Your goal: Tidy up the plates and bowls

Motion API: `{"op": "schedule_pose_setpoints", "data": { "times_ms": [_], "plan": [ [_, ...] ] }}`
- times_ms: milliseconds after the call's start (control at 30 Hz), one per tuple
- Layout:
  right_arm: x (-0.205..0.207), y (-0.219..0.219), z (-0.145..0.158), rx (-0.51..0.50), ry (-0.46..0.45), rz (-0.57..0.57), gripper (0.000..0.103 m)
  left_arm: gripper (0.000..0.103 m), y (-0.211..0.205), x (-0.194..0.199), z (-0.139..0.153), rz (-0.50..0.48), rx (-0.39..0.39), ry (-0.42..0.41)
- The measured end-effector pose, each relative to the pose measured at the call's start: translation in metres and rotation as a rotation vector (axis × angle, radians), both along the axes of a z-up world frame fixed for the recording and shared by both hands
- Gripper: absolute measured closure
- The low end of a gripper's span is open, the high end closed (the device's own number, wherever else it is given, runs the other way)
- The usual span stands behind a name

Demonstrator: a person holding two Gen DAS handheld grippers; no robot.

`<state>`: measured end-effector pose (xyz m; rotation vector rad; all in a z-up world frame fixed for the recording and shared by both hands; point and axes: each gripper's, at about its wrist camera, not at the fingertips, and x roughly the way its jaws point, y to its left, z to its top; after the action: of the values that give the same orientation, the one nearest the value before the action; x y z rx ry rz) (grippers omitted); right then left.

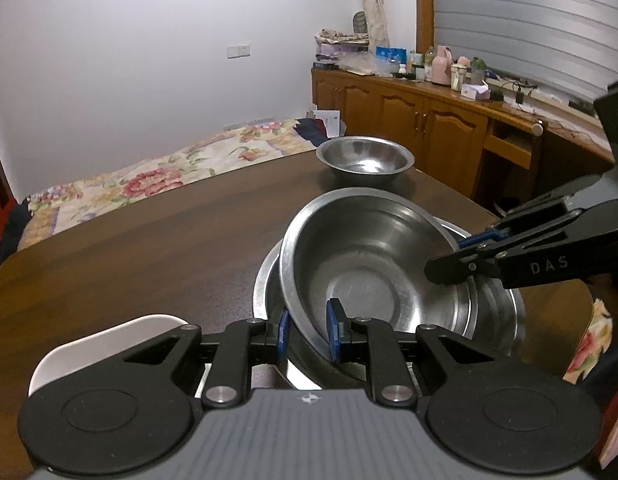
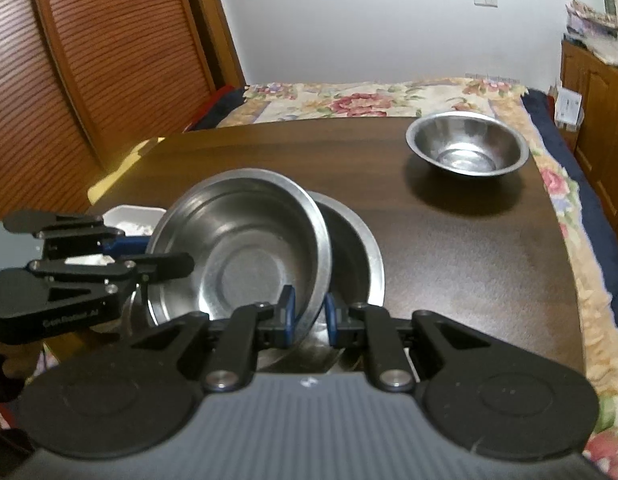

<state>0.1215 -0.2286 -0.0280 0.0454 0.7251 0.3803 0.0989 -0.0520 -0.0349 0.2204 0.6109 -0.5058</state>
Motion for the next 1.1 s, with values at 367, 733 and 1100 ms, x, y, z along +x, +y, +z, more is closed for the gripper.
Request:
{"op": "schedule_pose_setpoints", "data": {
  "times_ms": [367,733,1100],
  "plan": [
    [-0.004,0.009,0.002,-0.156,-0.046,0.05,0.089,0.084,-0.007,0.002,-0.007,-0.007,0.048,-0.018],
    [-0.002,0.013,0.002,-0.166,-0.049,0.057,0.088,0.084,-0.004,0.003,-0.007,0.015,0.005,-0.007],
    [-0.002,0.008,0.0,-0.125,-0.06,0.005,0.089,0.084,-0.007,0.004,-0.006,0.017,-0.004,-0.003]
  ]
}}
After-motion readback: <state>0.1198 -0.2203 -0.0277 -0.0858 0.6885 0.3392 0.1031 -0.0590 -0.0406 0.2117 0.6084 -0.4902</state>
